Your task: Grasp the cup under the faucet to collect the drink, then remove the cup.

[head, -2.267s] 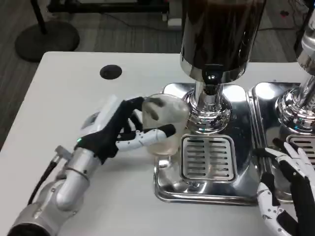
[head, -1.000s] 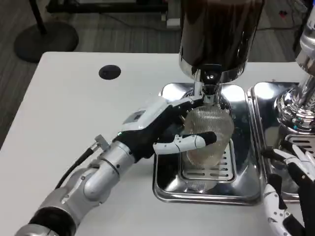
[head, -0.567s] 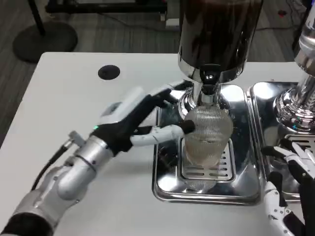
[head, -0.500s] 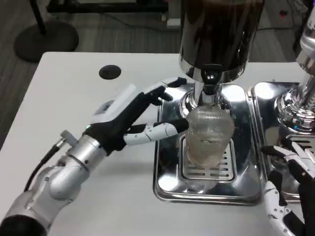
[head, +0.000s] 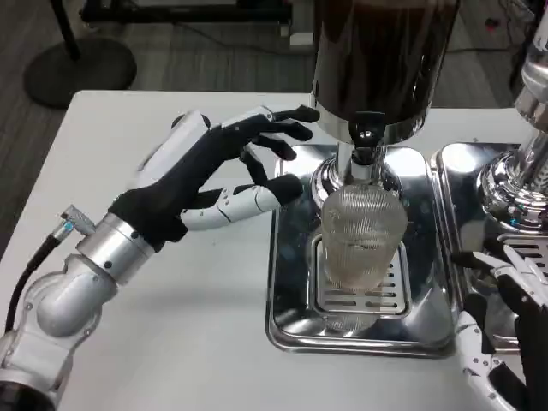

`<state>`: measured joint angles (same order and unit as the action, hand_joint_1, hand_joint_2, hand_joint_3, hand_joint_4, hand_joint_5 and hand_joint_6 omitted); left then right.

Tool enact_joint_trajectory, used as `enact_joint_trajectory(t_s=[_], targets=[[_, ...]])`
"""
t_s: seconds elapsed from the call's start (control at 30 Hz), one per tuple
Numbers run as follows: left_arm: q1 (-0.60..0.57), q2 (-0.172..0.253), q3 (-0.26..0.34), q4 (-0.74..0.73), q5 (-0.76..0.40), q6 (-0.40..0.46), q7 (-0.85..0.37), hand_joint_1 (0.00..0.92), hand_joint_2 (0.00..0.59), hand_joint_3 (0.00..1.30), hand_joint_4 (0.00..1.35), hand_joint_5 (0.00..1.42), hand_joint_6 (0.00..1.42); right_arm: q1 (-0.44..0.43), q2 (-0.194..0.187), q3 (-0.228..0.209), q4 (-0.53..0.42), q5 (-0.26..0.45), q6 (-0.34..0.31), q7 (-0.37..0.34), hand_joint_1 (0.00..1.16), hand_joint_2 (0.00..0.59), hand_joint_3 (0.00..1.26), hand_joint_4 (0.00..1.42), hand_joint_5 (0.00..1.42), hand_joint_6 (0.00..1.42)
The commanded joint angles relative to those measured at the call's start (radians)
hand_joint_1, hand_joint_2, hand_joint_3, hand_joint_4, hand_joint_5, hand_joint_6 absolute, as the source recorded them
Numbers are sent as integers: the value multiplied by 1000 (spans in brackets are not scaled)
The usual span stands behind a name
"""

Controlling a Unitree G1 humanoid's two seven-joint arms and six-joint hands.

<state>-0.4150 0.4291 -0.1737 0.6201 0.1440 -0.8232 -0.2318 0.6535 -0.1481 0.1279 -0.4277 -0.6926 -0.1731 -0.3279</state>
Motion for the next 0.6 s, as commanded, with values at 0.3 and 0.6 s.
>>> enact_joint_trajectory(t_s=[0.3, 0.6], targets=[[-128, -38, 3, 3, -70, 98, -198, 44, 81, 277, 269, 313, 537, -26, 8, -1, 67, 16, -36, -26, 399, 577, 330, 141, 97, 231], [-150, -53, 9, -1, -97, 104, -281, 27, 75, 268, 260, 311, 524, -25, 17, -2, 75, 25, -42, -23, 394, 581, 330, 141, 97, 231]])
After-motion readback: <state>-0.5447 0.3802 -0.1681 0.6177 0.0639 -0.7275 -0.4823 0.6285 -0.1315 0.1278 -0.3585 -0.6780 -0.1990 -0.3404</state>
